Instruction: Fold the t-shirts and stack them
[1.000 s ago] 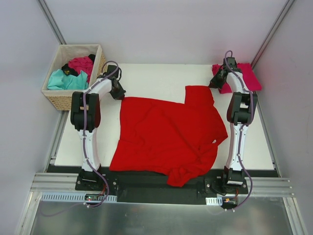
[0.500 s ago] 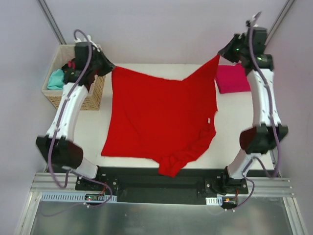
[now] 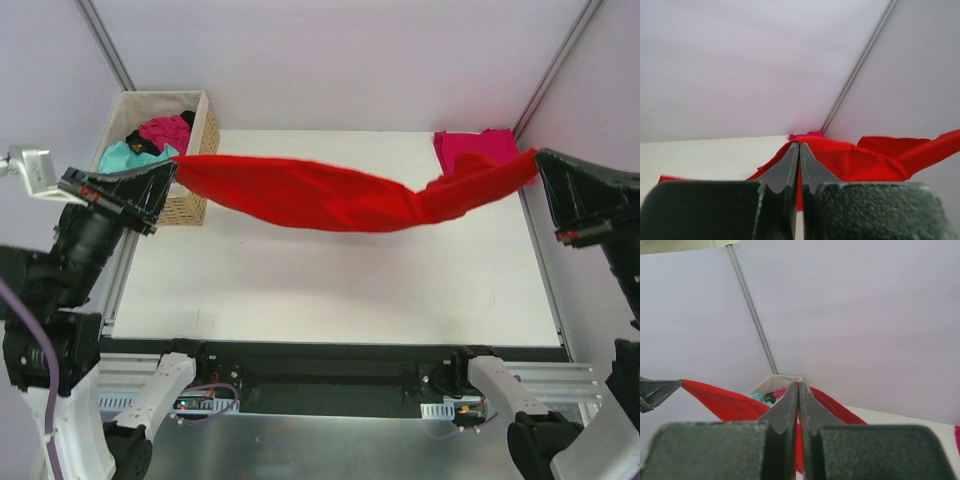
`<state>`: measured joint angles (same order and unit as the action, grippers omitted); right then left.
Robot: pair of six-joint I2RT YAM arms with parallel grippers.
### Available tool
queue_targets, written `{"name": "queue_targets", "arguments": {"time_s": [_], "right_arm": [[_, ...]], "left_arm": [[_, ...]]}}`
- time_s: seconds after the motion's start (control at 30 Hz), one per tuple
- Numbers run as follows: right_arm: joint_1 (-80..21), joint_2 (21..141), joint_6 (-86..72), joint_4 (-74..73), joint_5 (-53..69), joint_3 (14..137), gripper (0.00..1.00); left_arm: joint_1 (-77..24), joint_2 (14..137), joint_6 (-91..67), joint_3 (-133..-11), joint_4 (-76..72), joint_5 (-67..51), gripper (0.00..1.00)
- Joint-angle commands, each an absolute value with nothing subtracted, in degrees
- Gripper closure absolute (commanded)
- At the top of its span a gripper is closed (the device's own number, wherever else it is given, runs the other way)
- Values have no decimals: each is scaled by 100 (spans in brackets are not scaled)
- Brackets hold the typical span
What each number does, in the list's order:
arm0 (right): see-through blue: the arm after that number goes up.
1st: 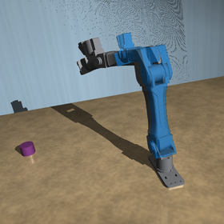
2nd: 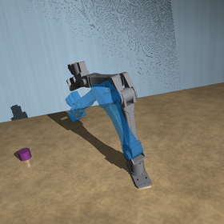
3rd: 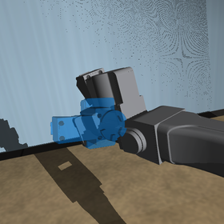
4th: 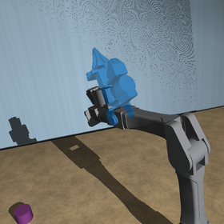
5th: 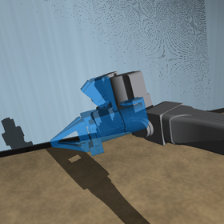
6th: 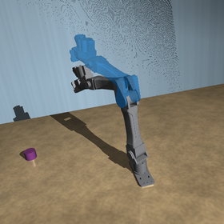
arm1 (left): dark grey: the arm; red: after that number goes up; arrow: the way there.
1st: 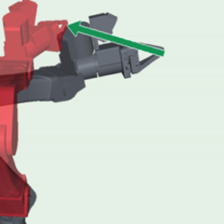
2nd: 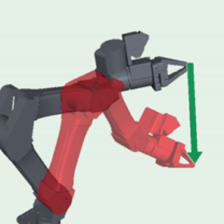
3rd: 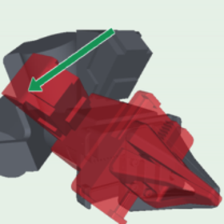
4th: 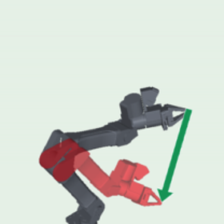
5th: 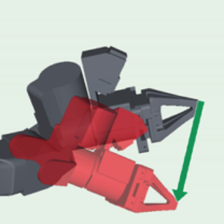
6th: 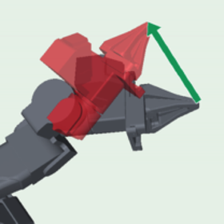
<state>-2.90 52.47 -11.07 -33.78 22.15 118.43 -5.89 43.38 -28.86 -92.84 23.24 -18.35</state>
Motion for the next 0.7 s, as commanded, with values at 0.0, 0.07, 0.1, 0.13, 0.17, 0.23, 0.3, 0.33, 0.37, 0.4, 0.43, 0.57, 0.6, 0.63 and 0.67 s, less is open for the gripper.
{"name": "queue_targets", "arguments": {"time_s": [0.0, 0.07, 0.1, 0.13, 0.17, 0.23, 0.3, 0.33, 0.37, 0.4, 0.43, 0.57, 0.6, 0.63, 0.67], "right_arm": [[-272, 4967, -1318, -3559, 2750, 11934, 100], [-264, 4782, -1371, -3656, 2882, 12084, 99], [-281, 4746, -1397, -3700, 2970, 12242, 100], [-273, 4703, -1406, -3770, 3014, 12321, 100], [-272, 4615, -1424, -3797, 3015, 12383, 99], [-272, 4474, -1450, -3797, 2883, 12480, 99], [-272, 4307, -1485, -3736, 2708, 12559, 100], [-272, 4298, -1503, -3735, 2681, 12751, 100], [-272, 4350, -1512, -3788, 2663, 12927, 100], [-272, 4394, -1529, -3840, 2680, 13085, 100], [-272, 4438, -1599, -3867, 2811, 13409, 100], [-272, 4018, -1635, -3236, 3067, 13001, 100], [-272, 3790, -1591, -3113, 3102, 12921, 100], [-272, 3666, -1556, -2833, 3103, 12842, 100], [-272, 3587, -1495, -2734, 3085, 12841, 100]], "left_arm": [[-554, 3773, -2918, -9237, 2364, -2346, 100], [-554, 3578, -2962, -9255, 2390, -2355, 100], [-554, 3438, -2945, -9316, 2408, -2416, 100], [-554, 3384, -2936, -9377, 2460, -2417, 100], [-562, 3332, -2944, -9500, 2496, -2426, 100], [-554, 3217, -2918, -9623, 2592, -2479, 100], [-554, 3190, -2927, -9825, 2680, -2470, 100], [-554, 3199, -2935, -9896, 2742, -2470, 100], [-554, 3217, -2953, -10036, 2768, -2461, 100], [-554, 3243, -2953, -10107, 2786, -2513, 100], [-554, 3252, -3014, -10221, 2812, -2601, 100], [-554, 3147, -3006, -10441, 2620, -2970, 100], [-545, 2964, -3015, -10407, 2489, -2988, 100], [-545, 2849, -3041, -10345, 2278, -2997, 100], [-545, 2752, -3050, -10319, 1963, -2980, 100]]}}
